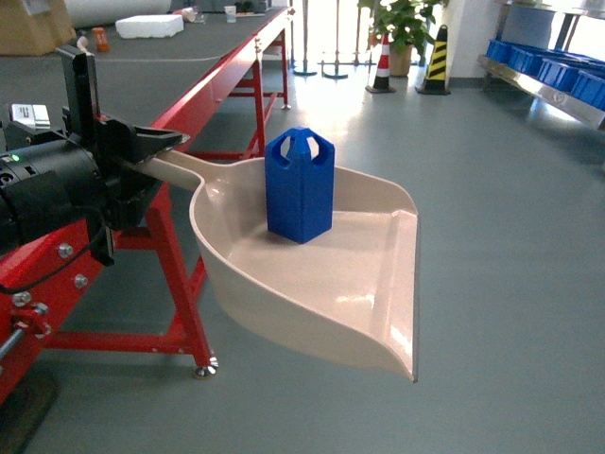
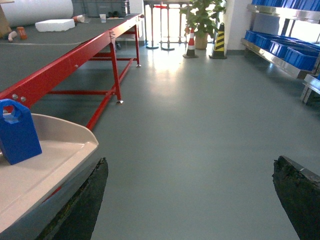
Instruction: Place part in tray to right shelf
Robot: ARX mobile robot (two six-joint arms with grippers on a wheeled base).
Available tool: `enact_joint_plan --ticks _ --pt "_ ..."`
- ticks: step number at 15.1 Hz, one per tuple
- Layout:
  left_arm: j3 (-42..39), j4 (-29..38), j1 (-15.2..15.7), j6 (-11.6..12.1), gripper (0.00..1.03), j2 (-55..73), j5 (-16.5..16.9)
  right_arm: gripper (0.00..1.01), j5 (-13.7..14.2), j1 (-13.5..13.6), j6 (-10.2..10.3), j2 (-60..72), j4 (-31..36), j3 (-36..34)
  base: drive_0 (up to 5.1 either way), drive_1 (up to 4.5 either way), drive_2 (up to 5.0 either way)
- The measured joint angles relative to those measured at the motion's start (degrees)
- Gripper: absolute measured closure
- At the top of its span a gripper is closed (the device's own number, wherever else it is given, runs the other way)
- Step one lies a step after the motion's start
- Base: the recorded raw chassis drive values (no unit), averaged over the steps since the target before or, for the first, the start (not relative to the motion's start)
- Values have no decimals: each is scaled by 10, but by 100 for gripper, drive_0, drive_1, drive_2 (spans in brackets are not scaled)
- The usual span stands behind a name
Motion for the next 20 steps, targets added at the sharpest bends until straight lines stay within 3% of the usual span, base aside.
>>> enact_joint_plan --ticks 13,16,20 --pt "0 -2 0 0 89 0 0 3 0 0 0 -2 0 0 493 -169 -308" --pt "0 1 -9 0 89 0 3 3 3 -1 0 0 -1 0 0 0 0" --pt "-4 -5 -1 0 89 0 1 3 2 -1 0 -1 -1 0 22 423 -379"
